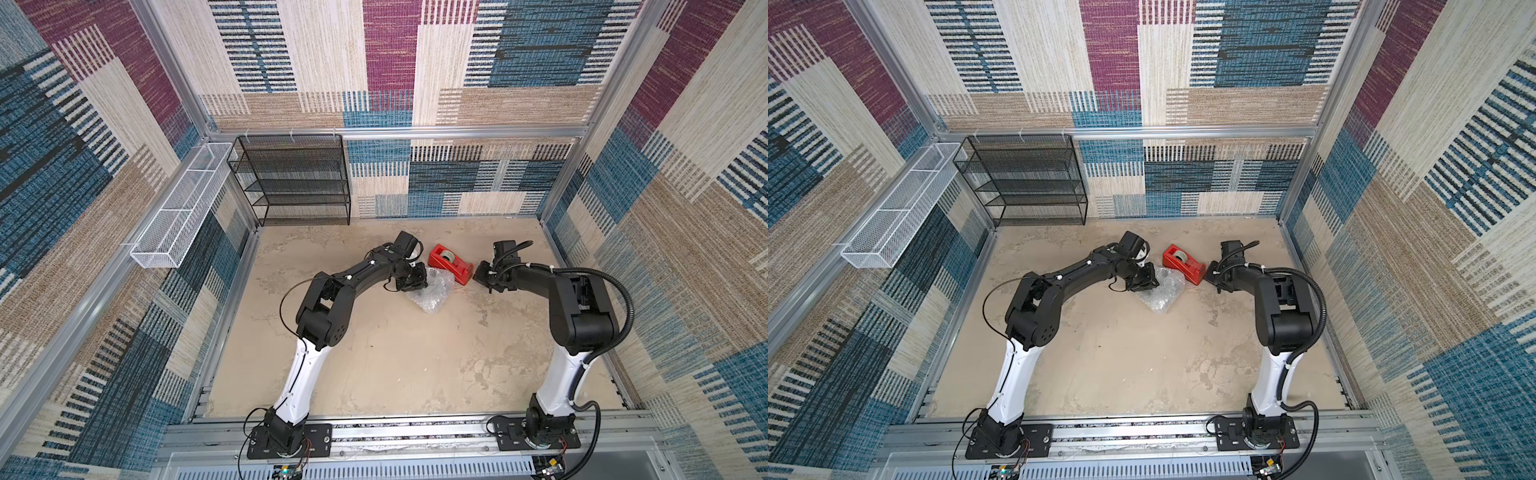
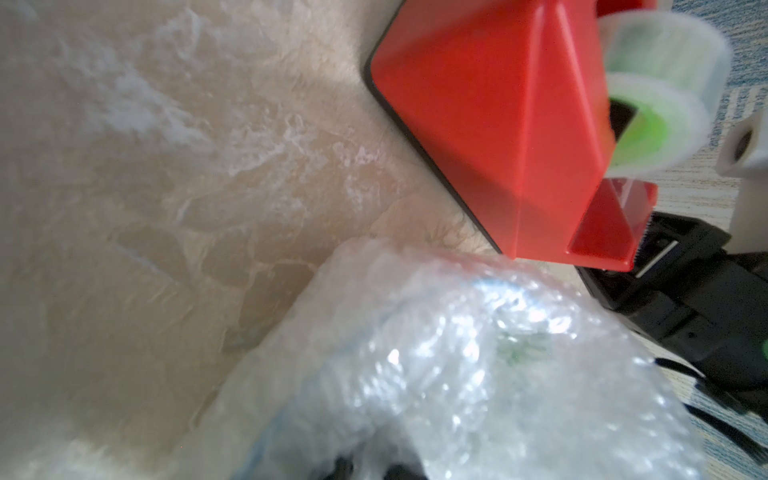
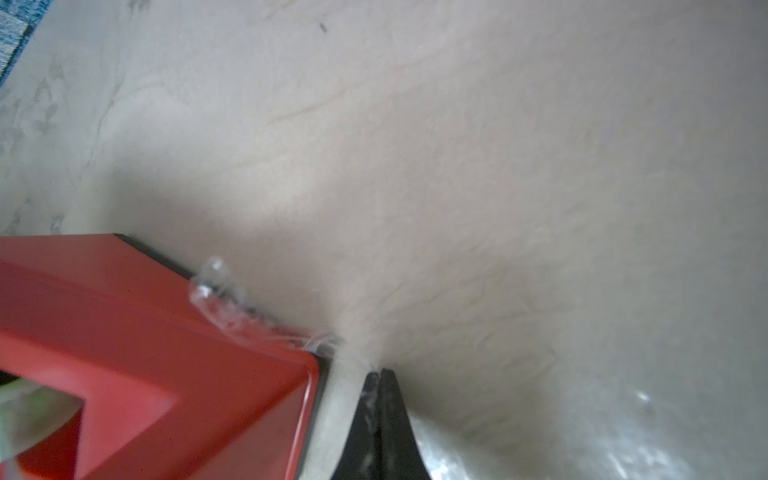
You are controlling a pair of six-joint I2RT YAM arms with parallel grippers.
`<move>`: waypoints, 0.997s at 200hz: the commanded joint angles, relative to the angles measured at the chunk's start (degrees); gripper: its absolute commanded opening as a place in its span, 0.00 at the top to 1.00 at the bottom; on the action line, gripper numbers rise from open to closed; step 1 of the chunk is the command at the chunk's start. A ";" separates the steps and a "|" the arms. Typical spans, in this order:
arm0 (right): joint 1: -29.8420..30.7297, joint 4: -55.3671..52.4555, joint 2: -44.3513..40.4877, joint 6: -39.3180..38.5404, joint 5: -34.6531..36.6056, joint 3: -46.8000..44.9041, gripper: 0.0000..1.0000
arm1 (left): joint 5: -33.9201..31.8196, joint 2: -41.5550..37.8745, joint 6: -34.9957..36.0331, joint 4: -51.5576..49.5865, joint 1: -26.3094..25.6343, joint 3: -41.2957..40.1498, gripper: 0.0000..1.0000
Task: Wrap bowls in bubble wrap
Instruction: Tear off the tape using the Tape Cutter.
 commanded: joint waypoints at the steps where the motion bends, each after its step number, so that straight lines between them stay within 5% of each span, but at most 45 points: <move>1: -1.04 -10.36 -0.22 -0.88 5.02 -0.73 1.00 | -1.09 -0.48 0.10 -2.41 -0.03 -0.31 0.83; 31: -1.99 -11.14 -1.99 -1.80 4.05 0.58 1.00 | -1.19 -0.57 -0.03 -2.47 -0.08 -0.26 0.83; 87: -2.75 -13.41 -14.91 -4.22 -20.00 -0.67 1.00 | -1.23 -0.39 0.11 -2.76 -0.17 -0.01 0.83; 129: -1.46 -15.48 -22.58 -5.48 -30.96 -2.30 1.00 | -1.34 -0.48 0.02 -2.94 -0.37 0.45 0.83; 199: 7.07 -9.17 -22.22 -2.38 -38.22 -3.09 1.00 | -1.36 -0.39 -0.11 -3.06 -0.41 0.51 0.83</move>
